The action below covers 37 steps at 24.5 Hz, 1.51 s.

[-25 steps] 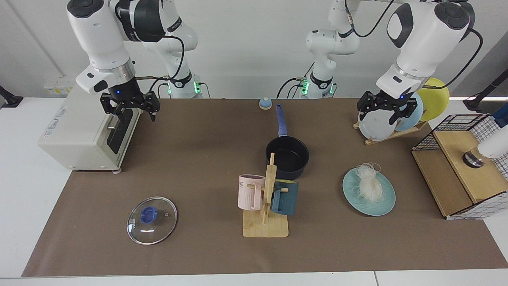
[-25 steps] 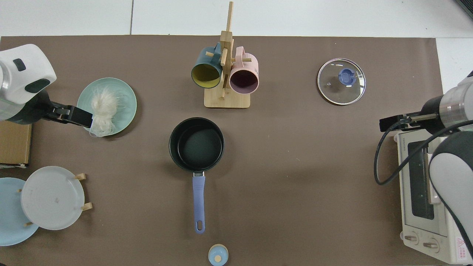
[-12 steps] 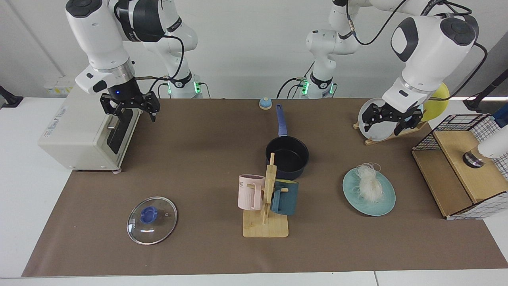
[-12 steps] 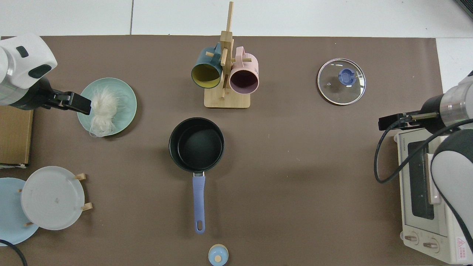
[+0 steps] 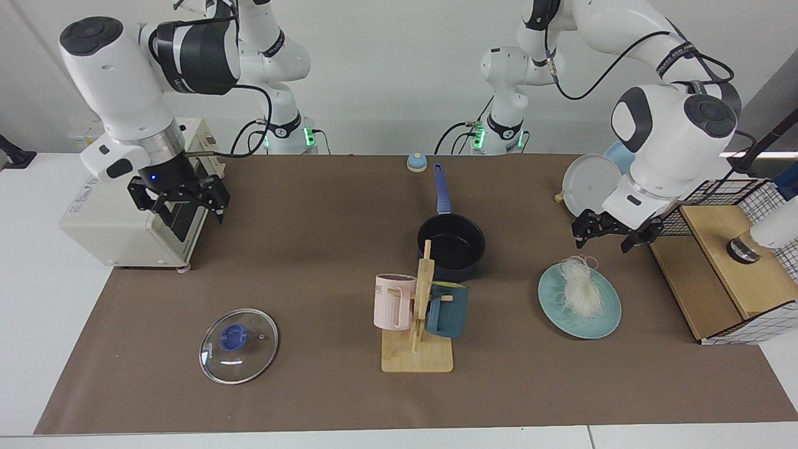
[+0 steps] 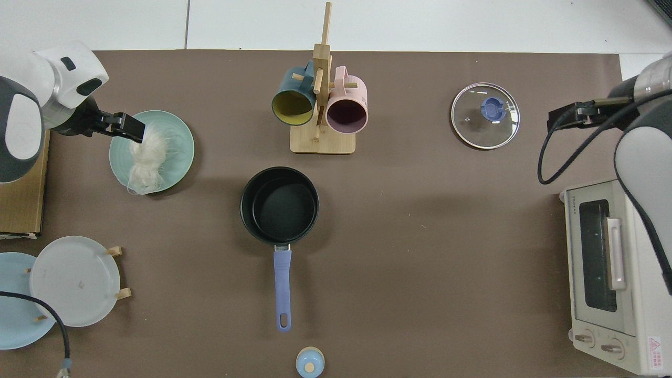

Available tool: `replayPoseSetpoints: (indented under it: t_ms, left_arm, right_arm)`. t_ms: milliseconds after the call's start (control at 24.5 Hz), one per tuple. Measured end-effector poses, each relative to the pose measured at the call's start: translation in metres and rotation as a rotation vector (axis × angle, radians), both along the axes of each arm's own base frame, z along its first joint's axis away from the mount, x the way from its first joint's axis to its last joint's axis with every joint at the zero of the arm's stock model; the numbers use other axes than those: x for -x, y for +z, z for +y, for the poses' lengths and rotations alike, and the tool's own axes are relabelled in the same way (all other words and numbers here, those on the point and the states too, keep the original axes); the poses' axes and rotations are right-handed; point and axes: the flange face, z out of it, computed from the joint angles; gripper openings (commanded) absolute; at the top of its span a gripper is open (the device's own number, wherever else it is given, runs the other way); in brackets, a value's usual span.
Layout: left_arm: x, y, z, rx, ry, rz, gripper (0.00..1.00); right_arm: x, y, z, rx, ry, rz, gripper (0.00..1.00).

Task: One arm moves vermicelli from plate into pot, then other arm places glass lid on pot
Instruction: 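Lift the vermicelli with the left gripper while the right gripper reaches the lid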

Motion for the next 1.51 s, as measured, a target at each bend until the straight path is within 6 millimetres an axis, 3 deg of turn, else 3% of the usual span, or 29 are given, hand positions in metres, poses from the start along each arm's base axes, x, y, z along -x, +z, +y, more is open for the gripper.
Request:
replayPoseSetpoints:
  t_ms: [122, 448, 652, 815, 856, 897, 978, 1060, 1100, 1508]
  left_arm:
    - [-0.01, -0.019, 0.0, -0.003, 0.001, -0.013, 1.0]
    - [-0.027, -0.11, 0.009, -0.012, 0.013, -0.024, 1.0]
    - [-0.018, -0.163, 0.01, -0.011, 0.016, -0.016, 1.0]
    - [-0.01, -0.181, 0.011, -0.01, 0.021, -0.004, 1.0]
    - [-0.009, -0.184, 0.011, -0.009, 0.022, -0.007, 0.97]
    - [-0.008, -0.186, 0.011, -0.01, 0.022, -0.011, 0.86]
    - [-0.007, -0.19, 0.013, -0.01, 0.024, -0.013, 0.52]
    - [-0.007, -0.19, 0.014, -0.01, 0.026, -0.015, 0.1]
    - [-0.007, -0.19, 0.015, -0.01, 0.027, -0.015, 0.0]
    - [-0.009, -0.178, 0.018, -0.007, 0.03, -0.031, 0.0]
  right_arm:
    - [-0.028, -0.022, 0.0, 0.006, 0.001, 0.007, 0.98]
    - [-0.097, -0.125, 0.005, 0.015, 0.012, -0.002, 0.97]
    - [-0.118, -0.156, 0.007, 0.017, 0.019, -0.063, 0.97]
    - [-0.125, -0.168, 0.012, 0.015, 0.026, -0.089, 0.97]
    - [-0.125, -0.169, 0.014, 0.013, 0.029, -0.092, 0.97]
    - [-0.126, -0.171, 0.017, 0.012, 0.033, -0.093, 0.97]
    - [-0.126, -0.176, 0.022, 0.011, 0.039, -0.088, 0.97]
    - [-0.127, -0.181, 0.022, 0.011, 0.04, -0.089, 0.97]
    - [-0.127, -0.184, 0.021, 0.011, 0.039, -0.088, 0.97]
    - [-0.12, -0.223, 0.015, 0.011, 0.03, -0.026, 0.97]
